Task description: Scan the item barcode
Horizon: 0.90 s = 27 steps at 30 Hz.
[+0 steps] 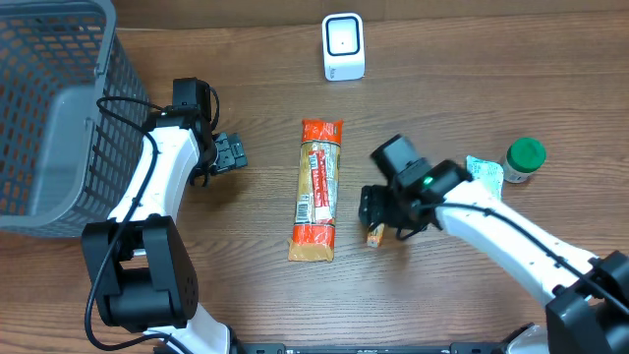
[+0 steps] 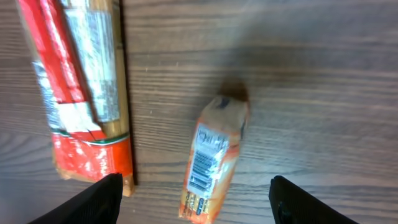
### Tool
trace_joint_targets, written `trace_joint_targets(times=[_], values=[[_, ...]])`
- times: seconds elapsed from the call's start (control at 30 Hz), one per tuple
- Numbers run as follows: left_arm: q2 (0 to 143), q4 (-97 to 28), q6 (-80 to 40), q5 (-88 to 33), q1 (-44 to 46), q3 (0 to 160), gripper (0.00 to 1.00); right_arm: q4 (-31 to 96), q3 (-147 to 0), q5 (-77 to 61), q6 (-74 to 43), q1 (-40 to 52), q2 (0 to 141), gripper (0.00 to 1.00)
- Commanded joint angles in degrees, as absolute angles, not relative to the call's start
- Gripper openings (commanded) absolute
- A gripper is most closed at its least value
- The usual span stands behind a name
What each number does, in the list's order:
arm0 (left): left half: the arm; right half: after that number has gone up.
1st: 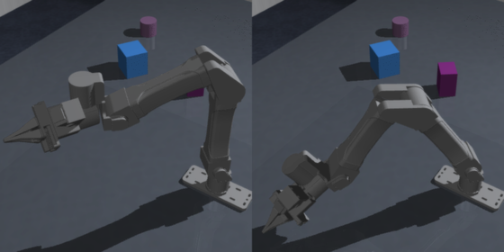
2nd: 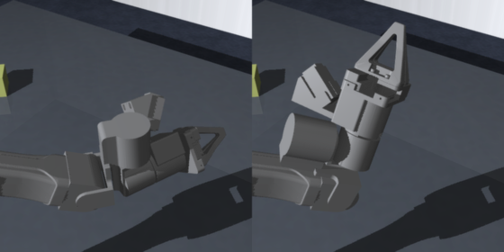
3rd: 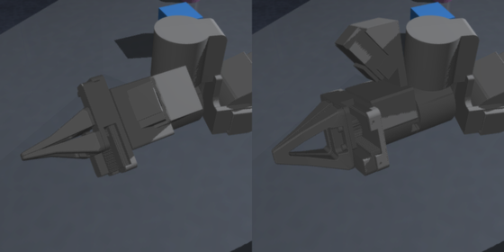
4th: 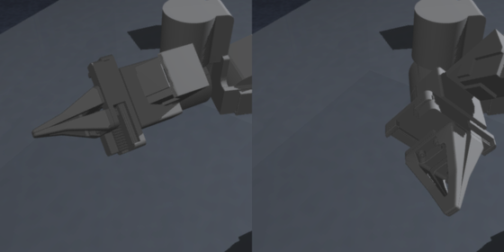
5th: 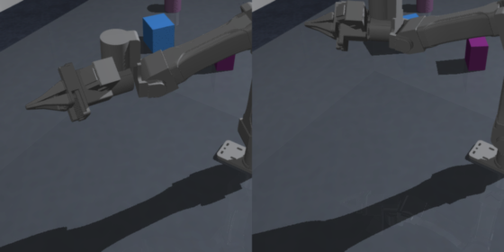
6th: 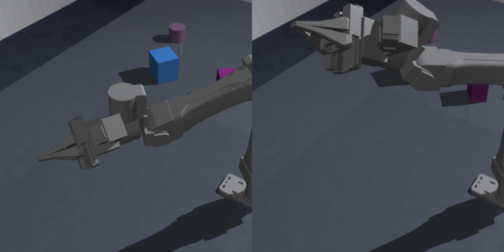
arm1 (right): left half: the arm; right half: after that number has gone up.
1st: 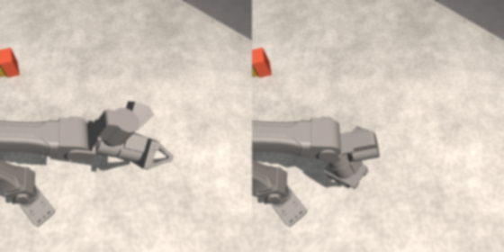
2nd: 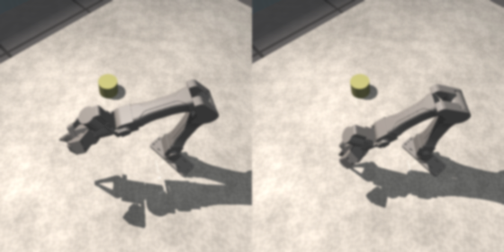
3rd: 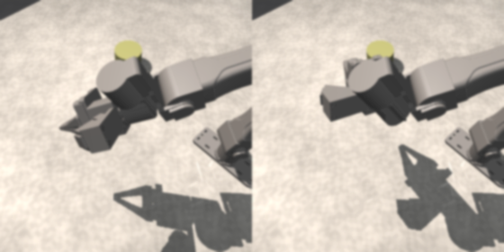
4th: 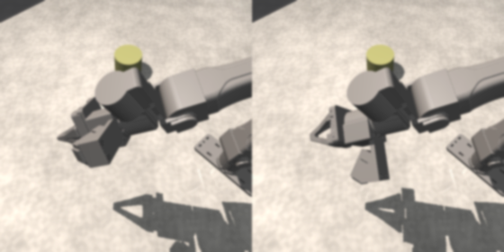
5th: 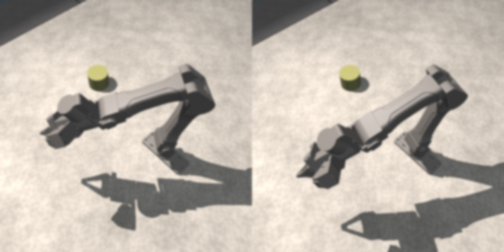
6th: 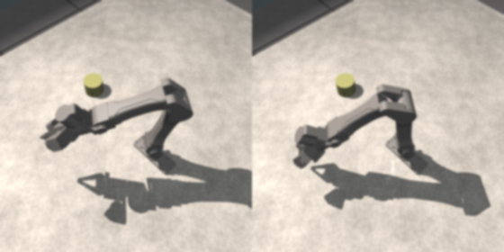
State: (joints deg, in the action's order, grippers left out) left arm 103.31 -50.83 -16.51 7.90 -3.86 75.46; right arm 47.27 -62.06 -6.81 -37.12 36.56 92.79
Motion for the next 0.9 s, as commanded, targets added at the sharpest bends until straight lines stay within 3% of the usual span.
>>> trace_joint_targets(times=[0.0, 0.13, 0.33, 0.47, 0.57, 0.87], values=[[103.1, -50.7, -16.3, 7.4, -4.1, 75.4, 1.0, 46.2, -60.8, 2.7, -44.1, 38.7, 93.2, 0.77], [103.1, -50.7, -16.3, 7.4, -4.1, 75.4, 1.0, 43.3, -59.9, 4.6, -45.0, 40.2, 94.8, 0.73], [103.1, -50.7, -16.3, 7.4, -4.1, 75.4, 1.0, 42.3, -59.9, 4.5, -45.0, 40.5, 98.6, 0.58], [103.1, -50.7, -16.3, 7.4, -4.1, 75.4, 1.0, 42.7, -59.9, 4.4, -44.9, 40.5, 99.4, 0.37], [103.1, -50.7, -16.3, 7.4, -4.1, 75.4, 1.0, 42.7, -60.2, 5.2, -44.4, 40.4, 99.4, 0.29], [103.1, -50.7, -16.3, 7.4, -4.1, 75.4, 1.0, 42.4, -62.9, 12.3, -32.7, 38.2, 99.1, 0.22]])
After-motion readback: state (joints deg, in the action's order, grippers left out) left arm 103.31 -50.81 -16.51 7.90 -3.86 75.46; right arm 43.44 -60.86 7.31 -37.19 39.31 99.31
